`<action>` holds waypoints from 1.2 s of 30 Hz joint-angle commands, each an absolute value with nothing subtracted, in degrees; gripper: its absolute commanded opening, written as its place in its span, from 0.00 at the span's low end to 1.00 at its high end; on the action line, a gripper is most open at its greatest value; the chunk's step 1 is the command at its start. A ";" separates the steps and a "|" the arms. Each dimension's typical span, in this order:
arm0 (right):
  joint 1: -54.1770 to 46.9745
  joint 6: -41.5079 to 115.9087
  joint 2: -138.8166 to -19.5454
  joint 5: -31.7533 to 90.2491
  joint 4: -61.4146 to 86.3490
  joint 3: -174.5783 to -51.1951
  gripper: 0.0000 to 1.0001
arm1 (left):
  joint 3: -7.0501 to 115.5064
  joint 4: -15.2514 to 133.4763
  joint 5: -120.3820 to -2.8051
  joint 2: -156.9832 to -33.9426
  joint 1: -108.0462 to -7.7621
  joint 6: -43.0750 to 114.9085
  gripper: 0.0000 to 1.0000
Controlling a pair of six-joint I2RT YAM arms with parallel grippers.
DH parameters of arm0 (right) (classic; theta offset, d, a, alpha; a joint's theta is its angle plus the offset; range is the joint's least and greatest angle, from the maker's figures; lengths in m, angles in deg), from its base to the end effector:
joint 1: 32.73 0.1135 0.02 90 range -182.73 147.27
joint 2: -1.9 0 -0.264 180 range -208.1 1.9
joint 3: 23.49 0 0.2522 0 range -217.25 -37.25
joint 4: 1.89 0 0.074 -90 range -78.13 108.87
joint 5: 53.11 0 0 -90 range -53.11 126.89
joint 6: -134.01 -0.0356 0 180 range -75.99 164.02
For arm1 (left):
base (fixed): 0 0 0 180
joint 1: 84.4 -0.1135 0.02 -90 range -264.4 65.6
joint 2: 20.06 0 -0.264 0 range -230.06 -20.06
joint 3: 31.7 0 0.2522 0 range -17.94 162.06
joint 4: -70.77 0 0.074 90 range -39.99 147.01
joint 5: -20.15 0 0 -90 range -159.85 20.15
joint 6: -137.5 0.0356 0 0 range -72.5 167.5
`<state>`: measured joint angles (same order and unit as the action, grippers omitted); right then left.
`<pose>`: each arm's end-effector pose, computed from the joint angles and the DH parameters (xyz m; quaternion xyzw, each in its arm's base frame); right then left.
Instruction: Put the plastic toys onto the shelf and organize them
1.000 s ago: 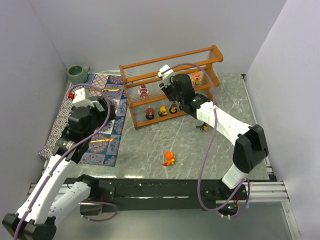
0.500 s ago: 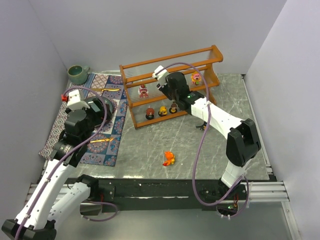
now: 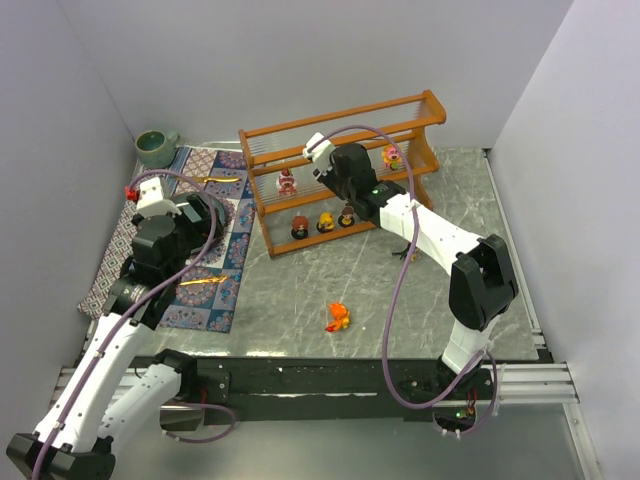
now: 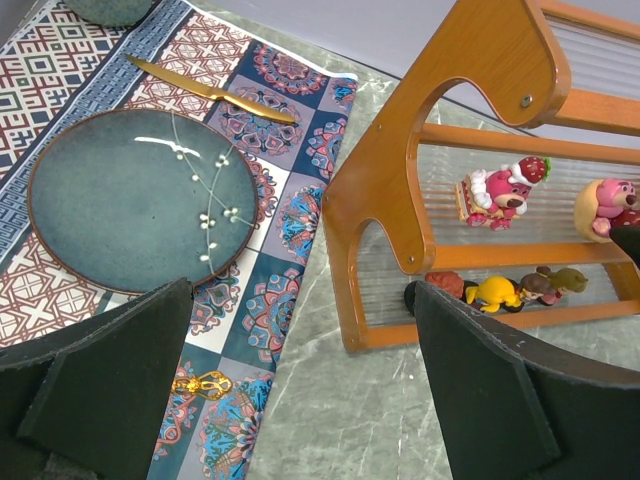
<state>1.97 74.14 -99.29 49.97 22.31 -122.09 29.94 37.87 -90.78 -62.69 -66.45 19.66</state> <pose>0.3500 0.2326 0.3121 -0.4032 0.7463 -0.0762 0.5241 0.1641 -0.0398 0.3487 -0.1783 0.7618 -0.1041 0.6141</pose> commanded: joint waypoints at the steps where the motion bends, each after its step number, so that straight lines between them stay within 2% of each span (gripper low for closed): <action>1: 1.55 75.30 -98.38 50.95 19.78 -123.91 0.23 | 29.78 40.40 -90.07 -62.60 -66.91 20.60 0.97; 36: 0.50 74.51 -99.70 48.49 18.20 -123.82 0.45 | 29.70 40.75 -87.61 -63.04 -67.35 20.60 0.97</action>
